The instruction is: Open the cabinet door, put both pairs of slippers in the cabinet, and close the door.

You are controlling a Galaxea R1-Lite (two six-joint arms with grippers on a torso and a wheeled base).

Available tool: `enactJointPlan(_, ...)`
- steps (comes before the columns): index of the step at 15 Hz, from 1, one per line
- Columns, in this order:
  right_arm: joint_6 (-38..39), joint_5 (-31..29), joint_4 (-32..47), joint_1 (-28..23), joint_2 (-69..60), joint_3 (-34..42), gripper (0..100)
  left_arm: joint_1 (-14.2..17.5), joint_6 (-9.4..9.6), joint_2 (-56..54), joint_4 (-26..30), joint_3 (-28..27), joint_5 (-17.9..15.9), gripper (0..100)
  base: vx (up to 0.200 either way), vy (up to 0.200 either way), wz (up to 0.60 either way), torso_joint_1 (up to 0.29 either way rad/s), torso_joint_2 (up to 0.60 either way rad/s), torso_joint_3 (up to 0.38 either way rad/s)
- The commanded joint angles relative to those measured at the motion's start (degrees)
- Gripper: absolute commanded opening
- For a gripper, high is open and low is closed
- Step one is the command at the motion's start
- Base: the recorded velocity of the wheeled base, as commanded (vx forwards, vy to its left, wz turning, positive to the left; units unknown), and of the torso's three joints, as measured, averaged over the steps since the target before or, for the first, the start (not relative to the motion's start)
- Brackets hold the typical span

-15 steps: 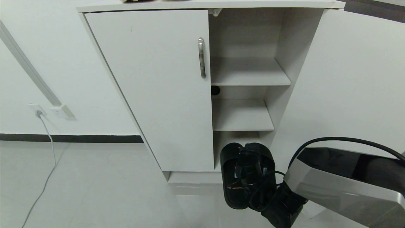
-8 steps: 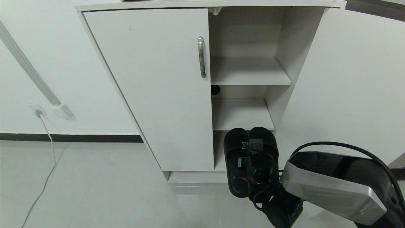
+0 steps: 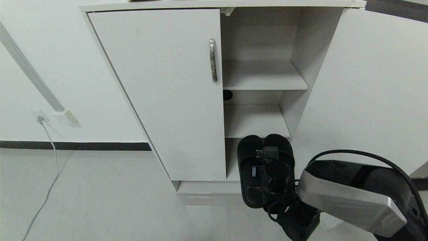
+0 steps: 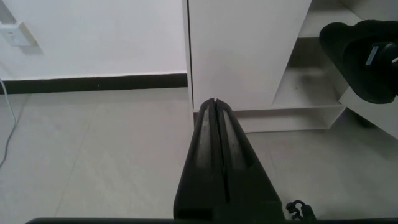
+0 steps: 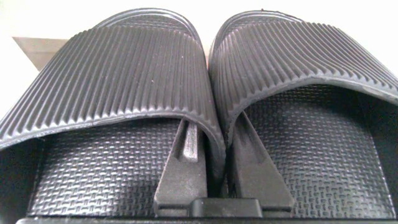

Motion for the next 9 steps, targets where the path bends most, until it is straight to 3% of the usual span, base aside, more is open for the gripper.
enactJointPlan(1, 0.0, 0.0, 0.0, 0.0, -0.6, 0.1, 0, 0.0, 0.04, 0.0, 0.0, 0.0, 0.0, 0, 0.2, 0.0, 0.0, 0.002, 0.0, 0.002)
enactJointPlan(9, 0.0, 0.0, 0.2, 0.0, -0.5, 0.1, 0, 0.0, 0.04, 0.0, 0.0, 0.0, 0.0, 0, 0.2, 0.0, 0.0, 0.001, 0.0, 0.002)
